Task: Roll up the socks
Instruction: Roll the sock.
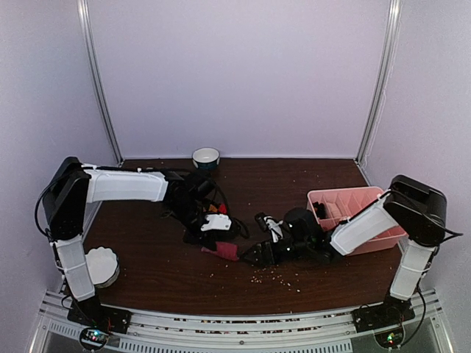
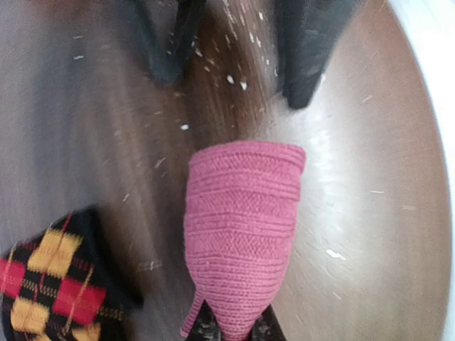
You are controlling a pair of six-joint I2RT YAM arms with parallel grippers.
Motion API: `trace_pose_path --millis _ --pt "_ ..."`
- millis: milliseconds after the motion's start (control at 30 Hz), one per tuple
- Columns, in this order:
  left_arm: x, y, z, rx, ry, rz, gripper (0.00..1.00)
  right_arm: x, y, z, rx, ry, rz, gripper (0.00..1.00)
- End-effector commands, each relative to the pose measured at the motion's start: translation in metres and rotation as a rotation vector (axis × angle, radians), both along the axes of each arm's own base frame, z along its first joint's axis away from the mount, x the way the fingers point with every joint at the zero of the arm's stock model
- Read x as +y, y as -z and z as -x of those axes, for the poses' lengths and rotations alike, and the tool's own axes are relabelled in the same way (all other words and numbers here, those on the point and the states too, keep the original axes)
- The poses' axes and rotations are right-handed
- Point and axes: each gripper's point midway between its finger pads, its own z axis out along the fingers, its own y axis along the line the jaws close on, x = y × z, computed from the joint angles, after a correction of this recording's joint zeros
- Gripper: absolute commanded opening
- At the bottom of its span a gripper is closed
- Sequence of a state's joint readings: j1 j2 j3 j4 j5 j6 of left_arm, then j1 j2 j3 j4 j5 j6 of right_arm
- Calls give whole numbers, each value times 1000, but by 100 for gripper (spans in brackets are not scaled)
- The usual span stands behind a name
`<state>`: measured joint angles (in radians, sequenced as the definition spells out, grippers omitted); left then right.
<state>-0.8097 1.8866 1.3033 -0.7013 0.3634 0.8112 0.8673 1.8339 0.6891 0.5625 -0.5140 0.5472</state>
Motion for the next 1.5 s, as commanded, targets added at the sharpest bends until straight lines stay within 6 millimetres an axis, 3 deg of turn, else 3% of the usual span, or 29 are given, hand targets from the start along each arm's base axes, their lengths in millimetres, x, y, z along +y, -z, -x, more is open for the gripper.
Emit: trace_pose_path --millis 0,100,233,300,400,467,567,633,667,767,867,933,967,1033,1100,1267,1400,1467 --pt "8 -57 36 358 -25 80 0 -35 -1 -4 -172 90 120 99" --pt "6 -89 46 459 -5 127 0 -40 -33 -9 -275 126 106 100" --pt "5 -117 54 573 7 179 0 -48 -83 -12 -454 173 148 100" --pt "6 -124 55 609 6 185 0 -50 -110 -10 -499 177 155 99" --pt "7 -131 57 617 11 186 0 -45 -151 -13 -474 236 5 99" --pt "7 -136 56 608 12 192 0 -37 -165 -9 -434 207 -88 100" --pt "5 -142 51 578 2 202 0 -17 -180 2 -387 88 -216 100" --pt "4 -145 48 552 -4 204 0 -12 -181 -3 -426 89 -144 99" --pt "4 -147 47 543 -5 205 0 -17 -172 -4 -464 112 -17 100" --pt "5 -150 44 515 -10 201 0 -34 -186 -4 -606 251 99 100" --pt "6 -150 39 466 -22 197 0 -66 -203 -15 -536 464 -64 99" --pt "6 -152 36 444 -28 202 0 -92 -192 -21 -409 609 -157 99" --pt "6 -153 36 441 -30 202 0 -93 -183 -16 -381 566 -211 100" --pt "6 -154 35 440 -30 201 0 -70 -198 0 -411 394 -270 99" --pt "6 -155 35 438 -30 200 0 -51 -201 17 -448 283 -205 99" --pt "5 -156 35 450 -33 195 0 -7 -216 52 -399 24 -289 96" --pt "4 -161 36 457 -31 205 0 26 -203 65 -354 -103 -231 92" --pt "4 -164 38 465 -28 209 0 37 -195 63 -339 -114 -196 90"
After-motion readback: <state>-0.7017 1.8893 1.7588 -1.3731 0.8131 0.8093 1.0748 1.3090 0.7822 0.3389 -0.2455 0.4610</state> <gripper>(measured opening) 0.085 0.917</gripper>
